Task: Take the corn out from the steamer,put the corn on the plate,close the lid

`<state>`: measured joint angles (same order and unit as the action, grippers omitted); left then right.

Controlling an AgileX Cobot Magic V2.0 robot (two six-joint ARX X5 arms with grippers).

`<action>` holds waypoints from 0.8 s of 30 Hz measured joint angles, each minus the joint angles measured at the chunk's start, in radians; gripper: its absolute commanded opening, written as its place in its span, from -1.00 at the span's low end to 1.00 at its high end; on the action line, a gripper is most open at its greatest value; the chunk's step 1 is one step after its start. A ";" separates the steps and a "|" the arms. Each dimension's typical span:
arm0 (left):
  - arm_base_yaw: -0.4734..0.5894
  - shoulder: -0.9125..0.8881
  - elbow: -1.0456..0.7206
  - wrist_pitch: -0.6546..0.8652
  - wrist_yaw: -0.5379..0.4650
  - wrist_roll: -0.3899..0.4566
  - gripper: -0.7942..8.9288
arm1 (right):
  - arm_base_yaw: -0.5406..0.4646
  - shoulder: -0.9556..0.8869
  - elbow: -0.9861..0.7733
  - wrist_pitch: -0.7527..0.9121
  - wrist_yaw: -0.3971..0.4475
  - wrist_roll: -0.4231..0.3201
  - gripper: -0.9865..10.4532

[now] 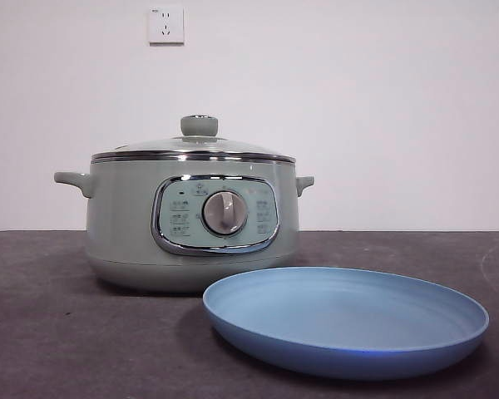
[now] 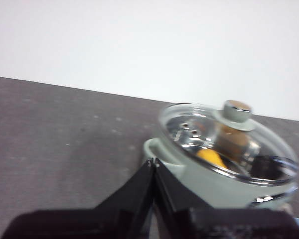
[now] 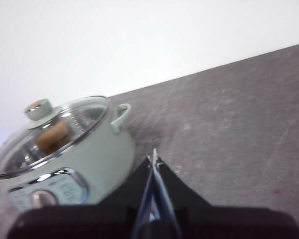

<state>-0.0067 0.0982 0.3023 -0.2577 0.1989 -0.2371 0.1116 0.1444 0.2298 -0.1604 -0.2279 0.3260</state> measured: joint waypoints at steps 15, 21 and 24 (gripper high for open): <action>0.000 0.420 0.418 -0.252 0.358 0.066 -0.85 | 0.000 0.575 0.579 -0.384 -0.386 -0.222 -0.85; 0.000 0.540 0.544 -0.349 0.446 0.119 -0.85 | 0.025 0.740 0.795 -0.581 -0.451 -0.390 -0.85; 0.000 0.580 0.590 -0.383 0.459 0.138 -0.85 | 0.045 0.788 0.858 -0.642 -0.451 -0.445 -0.85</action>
<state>-0.0067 0.6781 0.8925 -0.6407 0.6582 -0.0990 0.1570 0.9325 1.0874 -0.8021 -0.6788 -0.1192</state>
